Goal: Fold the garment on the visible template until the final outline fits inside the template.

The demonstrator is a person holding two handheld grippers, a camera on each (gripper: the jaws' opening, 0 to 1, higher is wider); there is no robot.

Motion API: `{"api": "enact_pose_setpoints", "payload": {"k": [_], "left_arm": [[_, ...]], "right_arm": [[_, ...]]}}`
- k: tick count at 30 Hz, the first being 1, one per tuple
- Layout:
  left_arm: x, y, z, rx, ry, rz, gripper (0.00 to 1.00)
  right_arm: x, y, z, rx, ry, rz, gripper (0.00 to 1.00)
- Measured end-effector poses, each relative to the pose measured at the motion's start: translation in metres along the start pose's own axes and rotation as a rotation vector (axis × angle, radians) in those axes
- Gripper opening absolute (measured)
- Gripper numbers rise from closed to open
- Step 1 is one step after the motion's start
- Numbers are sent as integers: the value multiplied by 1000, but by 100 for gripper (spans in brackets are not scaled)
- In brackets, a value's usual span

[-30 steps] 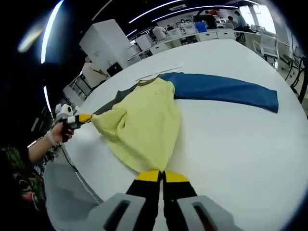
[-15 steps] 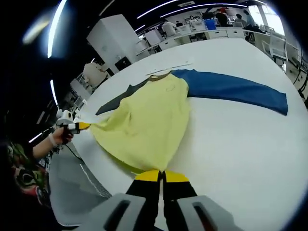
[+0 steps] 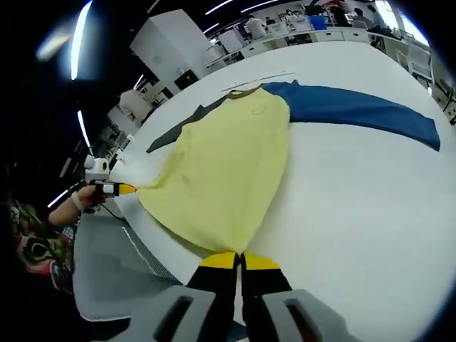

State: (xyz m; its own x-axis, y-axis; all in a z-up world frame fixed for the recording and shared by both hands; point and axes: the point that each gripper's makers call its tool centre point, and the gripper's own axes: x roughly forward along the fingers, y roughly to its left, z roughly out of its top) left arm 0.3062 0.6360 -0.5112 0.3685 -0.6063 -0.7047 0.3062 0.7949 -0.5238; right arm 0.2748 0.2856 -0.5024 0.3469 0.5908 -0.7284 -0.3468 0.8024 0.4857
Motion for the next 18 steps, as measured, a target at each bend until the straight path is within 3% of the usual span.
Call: {"api": "enact_pose_setpoints", "payload": {"k": [6, 18], "left_arm": [[-1, 1, -18, 8, 51, 14, 0], [1, 2, -36, -36, 69, 10, 0]], "right_arm": [[5, -3, -14, 19, 29, 1, 0], [6, -3, -27, 31, 52, -4, 0]]}}
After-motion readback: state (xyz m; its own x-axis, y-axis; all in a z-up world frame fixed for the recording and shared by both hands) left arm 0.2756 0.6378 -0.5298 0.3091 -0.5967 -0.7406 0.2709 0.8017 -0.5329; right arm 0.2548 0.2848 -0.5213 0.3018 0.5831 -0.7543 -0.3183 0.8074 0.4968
